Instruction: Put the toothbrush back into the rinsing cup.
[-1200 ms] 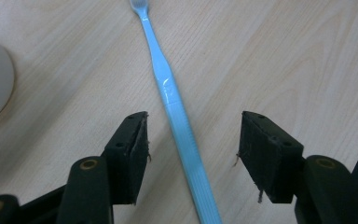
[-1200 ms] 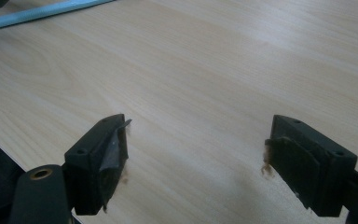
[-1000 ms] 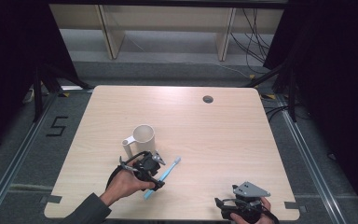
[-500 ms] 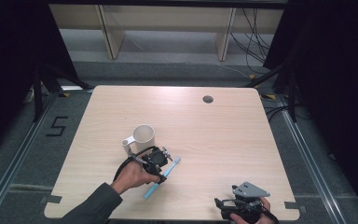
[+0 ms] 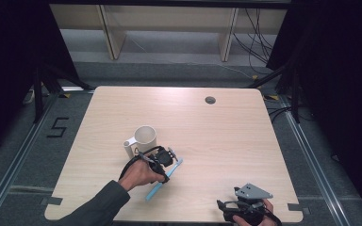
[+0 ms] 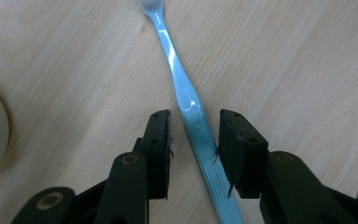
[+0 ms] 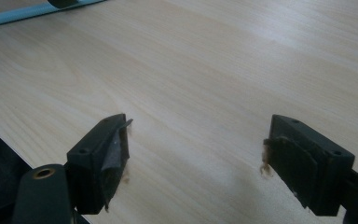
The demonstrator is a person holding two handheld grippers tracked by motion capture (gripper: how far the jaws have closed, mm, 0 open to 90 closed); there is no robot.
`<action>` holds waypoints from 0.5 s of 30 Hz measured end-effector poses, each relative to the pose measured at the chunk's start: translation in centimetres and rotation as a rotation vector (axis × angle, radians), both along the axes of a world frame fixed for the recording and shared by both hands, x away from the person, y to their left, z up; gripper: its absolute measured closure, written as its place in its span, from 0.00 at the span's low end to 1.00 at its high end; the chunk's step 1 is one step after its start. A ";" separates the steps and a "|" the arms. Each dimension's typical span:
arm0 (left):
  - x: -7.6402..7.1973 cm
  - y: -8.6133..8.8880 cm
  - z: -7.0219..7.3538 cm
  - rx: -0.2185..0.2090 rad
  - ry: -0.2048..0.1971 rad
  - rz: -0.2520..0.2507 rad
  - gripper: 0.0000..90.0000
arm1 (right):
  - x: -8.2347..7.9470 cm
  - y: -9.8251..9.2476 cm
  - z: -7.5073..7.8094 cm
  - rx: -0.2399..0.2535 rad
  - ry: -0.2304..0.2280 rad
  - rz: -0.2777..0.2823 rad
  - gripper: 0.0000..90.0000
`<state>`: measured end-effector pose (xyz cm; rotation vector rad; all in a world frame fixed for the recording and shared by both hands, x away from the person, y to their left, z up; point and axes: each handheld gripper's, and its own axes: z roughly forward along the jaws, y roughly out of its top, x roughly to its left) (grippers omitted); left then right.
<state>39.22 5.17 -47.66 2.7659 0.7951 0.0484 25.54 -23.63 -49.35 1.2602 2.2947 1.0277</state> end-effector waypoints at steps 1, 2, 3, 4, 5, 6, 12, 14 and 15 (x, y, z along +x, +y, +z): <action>0.0 0.0 0.0 0.000 0.000 0.000 0.71 | 0.0 0.0 0.0 0.000 0.000 0.000 0.24; 0.1 -0.1 0.0 0.004 0.001 -0.003 0.72 | 0.0 0.0 0.0 -0.006 -0.003 0.000 0.24; 0.1 -0.2 -0.1 0.006 0.003 -0.004 0.72 | 0.0 0.0 0.0 -0.006 -0.004 0.000 0.24; 0.1 -0.2 -0.1 0.006 0.003 -0.004 0.73 | 0.0 0.0 0.0 -0.006 -0.004 0.000 0.24; 0.2 -0.2 -0.1 0.011 0.011 -0.005 0.73 | 0.0 0.0 0.0 -0.005 -0.002 0.001 0.24; 0.4 -0.3 -0.2 0.021 0.013 -0.013 0.74 | 0.0 0.0 0.0 -0.004 -0.002 0.003 0.24; 0.6 -0.6 -0.2 0.047 0.021 -0.026 0.79 | 0.0 0.0 0.0 -0.002 -0.004 0.004 0.25; 0.6 -0.6 -0.2 0.056 0.018 -0.031 0.81 | 0.0 0.0 0.0 -0.002 -0.003 0.004 0.25; 0.6 -0.6 -0.2 0.061 0.017 -0.032 0.81 | 0.0 0.0 0.0 -0.002 -0.003 0.004 0.25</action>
